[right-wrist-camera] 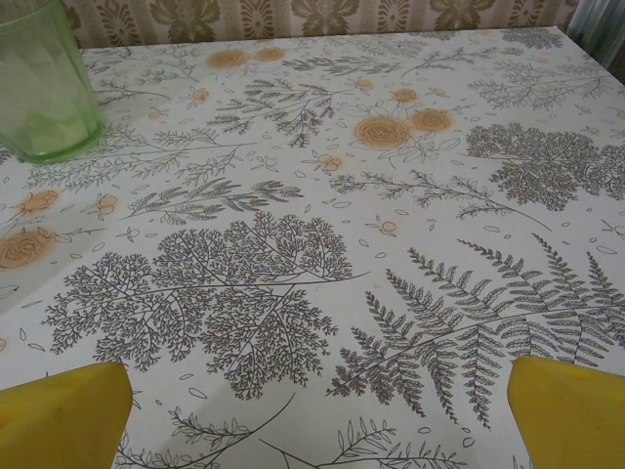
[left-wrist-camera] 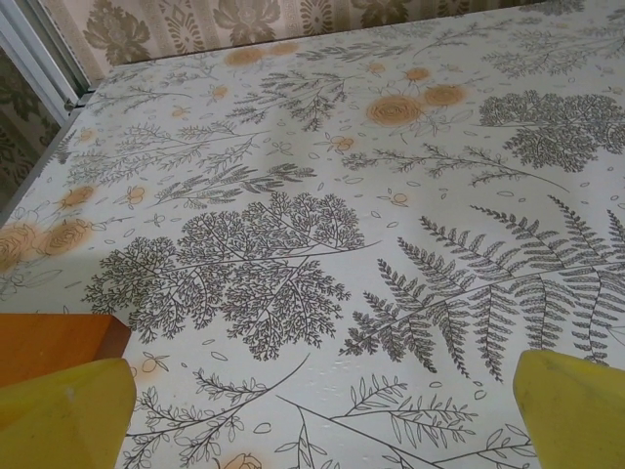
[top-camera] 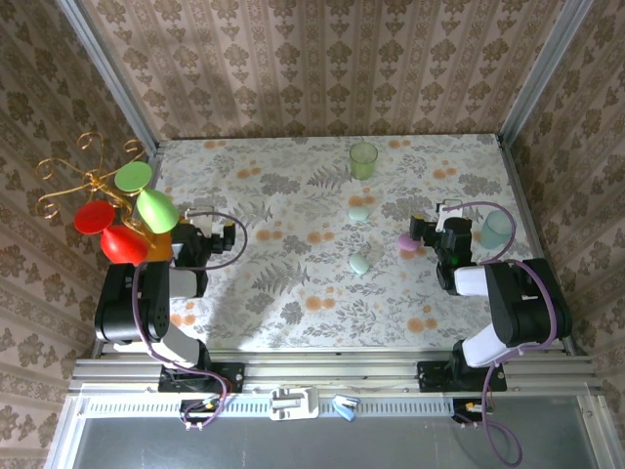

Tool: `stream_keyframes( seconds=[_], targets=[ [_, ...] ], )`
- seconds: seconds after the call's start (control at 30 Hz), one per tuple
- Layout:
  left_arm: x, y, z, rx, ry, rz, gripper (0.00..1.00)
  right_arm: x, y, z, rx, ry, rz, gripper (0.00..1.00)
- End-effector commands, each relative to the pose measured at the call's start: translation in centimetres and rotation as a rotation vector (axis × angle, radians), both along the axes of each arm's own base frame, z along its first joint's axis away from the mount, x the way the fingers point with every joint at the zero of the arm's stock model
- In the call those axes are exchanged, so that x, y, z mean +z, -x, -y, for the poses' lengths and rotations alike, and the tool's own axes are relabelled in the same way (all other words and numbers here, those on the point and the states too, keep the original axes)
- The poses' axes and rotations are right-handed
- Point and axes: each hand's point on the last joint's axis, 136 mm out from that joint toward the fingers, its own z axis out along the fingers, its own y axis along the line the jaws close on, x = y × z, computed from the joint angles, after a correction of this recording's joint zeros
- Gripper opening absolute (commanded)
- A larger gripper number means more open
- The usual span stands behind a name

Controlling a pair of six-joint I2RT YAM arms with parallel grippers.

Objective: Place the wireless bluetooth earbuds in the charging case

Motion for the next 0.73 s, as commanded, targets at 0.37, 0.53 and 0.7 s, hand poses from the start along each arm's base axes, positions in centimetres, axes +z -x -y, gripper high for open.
stream_keyframes(
  seconds=[0.37, 0.53, 0.7],
  targets=[
    [0.69, -0.62, -0.53, 0.031, 0.012, 0.016, 1.0, 0.96, -0.35, 0.05, 0.001, -0.004, 0.045, 1.0],
    [0.72, -0.65, -0.51, 0.032, 0.01, 0.017, 1.0, 0.99, -0.37, 0.07, 0.0, -0.004, 0.046, 1.0],
    [0.8, -0.59, -0.46, 0.035, 0.002, 0.022, 1.0, 0.99, -0.19, 0.11, -0.001, -0.006, 0.052, 1.0]
  ],
)
